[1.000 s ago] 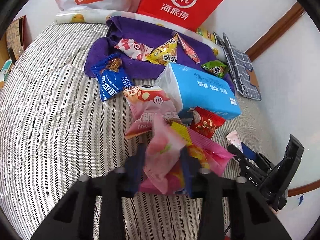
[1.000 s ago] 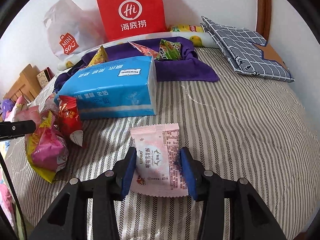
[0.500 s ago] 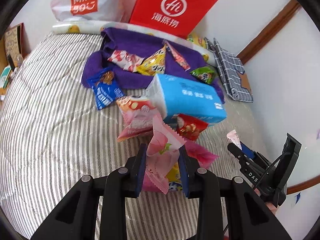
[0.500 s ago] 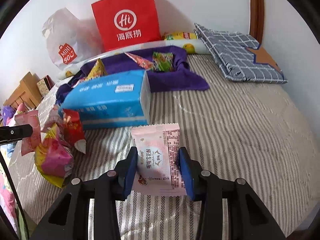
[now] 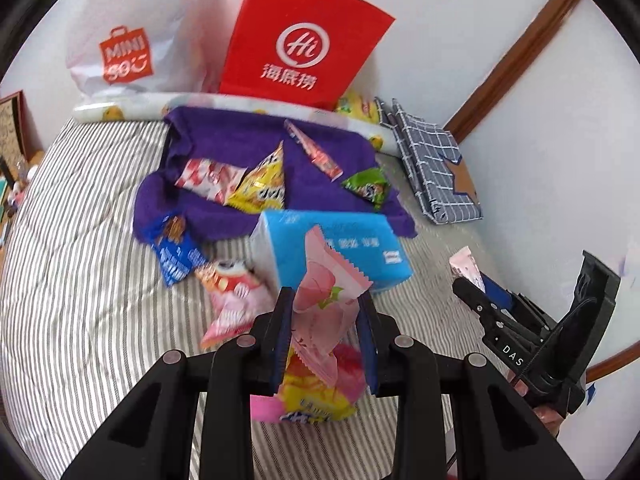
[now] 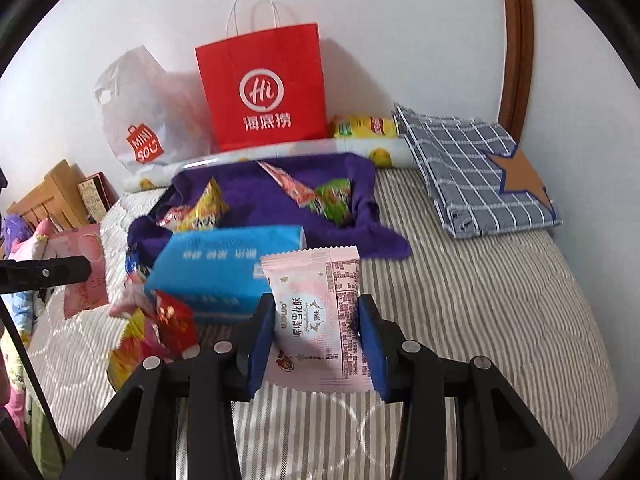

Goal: Organize snacks
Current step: 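Carry both held packets over the purple towel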

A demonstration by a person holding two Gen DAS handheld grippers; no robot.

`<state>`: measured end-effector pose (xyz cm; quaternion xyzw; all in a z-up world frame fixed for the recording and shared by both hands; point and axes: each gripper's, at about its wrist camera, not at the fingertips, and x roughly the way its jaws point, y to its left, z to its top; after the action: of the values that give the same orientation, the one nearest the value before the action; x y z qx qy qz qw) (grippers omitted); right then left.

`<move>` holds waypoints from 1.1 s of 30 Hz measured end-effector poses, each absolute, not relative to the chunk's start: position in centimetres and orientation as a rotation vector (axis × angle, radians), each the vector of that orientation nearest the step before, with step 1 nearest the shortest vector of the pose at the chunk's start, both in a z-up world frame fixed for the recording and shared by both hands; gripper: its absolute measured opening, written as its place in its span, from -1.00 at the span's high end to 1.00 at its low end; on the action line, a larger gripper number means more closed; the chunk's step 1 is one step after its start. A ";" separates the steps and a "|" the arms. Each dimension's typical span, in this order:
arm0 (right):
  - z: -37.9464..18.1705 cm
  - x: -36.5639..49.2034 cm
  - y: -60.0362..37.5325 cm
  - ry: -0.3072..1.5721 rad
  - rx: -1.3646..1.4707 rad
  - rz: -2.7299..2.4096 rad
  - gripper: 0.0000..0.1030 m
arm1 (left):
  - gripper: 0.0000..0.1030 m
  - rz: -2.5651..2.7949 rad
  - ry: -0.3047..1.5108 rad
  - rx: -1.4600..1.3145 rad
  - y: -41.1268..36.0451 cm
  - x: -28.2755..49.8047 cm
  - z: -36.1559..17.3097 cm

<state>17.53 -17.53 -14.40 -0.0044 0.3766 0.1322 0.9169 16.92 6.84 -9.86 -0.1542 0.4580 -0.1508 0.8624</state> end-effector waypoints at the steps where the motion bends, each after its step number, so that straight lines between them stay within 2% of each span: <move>1: -14.1 17.8 -17.3 0.769 -0.015 0.273 0.24 | 0.42 -0.319 0.956 -0.318 6.7 17.2 -9.6; 22: -10.2 26.3 -13.5 0.696 -0.031 0.307 0.24 | 0.42 -0.292 0.918 -0.255 7.3 25.6 -7.0; 33: -10.9 31.1 -11.9 0.706 -0.004 0.334 0.24 | 0.41 -0.235 0.924 -0.283 9.9 30.6 -7.9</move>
<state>31.05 -11.94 -10.91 -0.0020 0.3441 0.1628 0.9247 30.56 9.91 -7.88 -0.1358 0.4433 -0.1126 0.8789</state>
